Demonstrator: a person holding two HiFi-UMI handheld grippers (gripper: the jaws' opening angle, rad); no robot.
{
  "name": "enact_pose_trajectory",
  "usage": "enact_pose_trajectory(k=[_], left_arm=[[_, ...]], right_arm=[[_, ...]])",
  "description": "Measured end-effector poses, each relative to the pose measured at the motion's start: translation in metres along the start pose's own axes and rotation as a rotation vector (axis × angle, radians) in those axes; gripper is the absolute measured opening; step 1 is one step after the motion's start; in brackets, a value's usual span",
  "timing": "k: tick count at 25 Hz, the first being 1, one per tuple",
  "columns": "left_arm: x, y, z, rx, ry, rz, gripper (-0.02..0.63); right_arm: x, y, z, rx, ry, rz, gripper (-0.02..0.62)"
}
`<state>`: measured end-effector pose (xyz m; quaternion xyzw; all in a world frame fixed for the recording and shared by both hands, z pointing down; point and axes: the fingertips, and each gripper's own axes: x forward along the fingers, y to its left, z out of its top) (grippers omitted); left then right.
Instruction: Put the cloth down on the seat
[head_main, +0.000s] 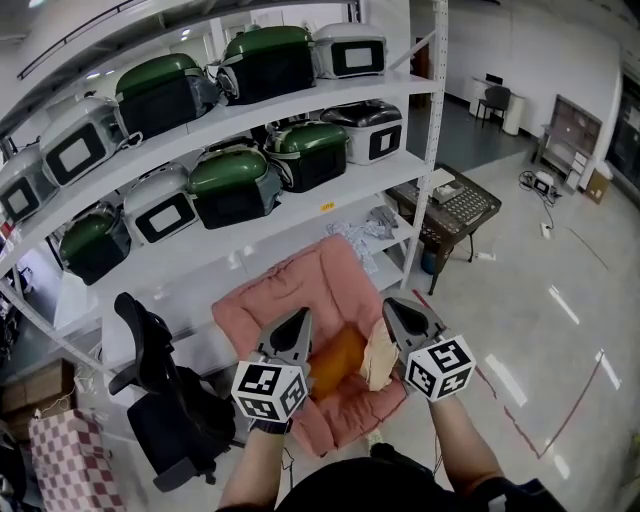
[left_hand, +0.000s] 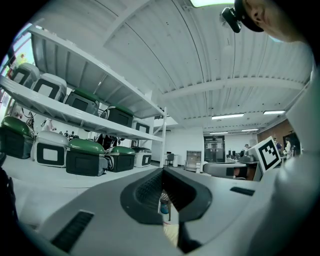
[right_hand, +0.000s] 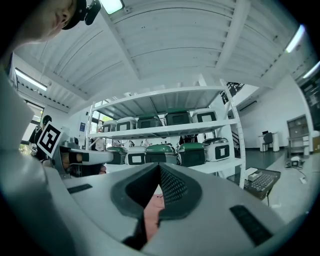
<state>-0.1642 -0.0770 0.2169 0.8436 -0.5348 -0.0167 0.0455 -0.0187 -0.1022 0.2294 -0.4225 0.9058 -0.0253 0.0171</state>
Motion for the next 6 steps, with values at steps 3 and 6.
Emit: enact_pose_trajectory(k=[3, 6], left_arm=[[0.0004, 0.0022, 0.0019, 0.0, -0.002, 0.0, 0.005], [0.0005, 0.0037, 0.0027, -0.001, -0.005, -0.002, 0.005]], right_arm=[[0.0024, 0.001, 0.0012, -0.003, 0.0, 0.001, 0.005], [0.0043, 0.0023, 0.0016, -0.007, 0.0, 0.002, 0.005]])
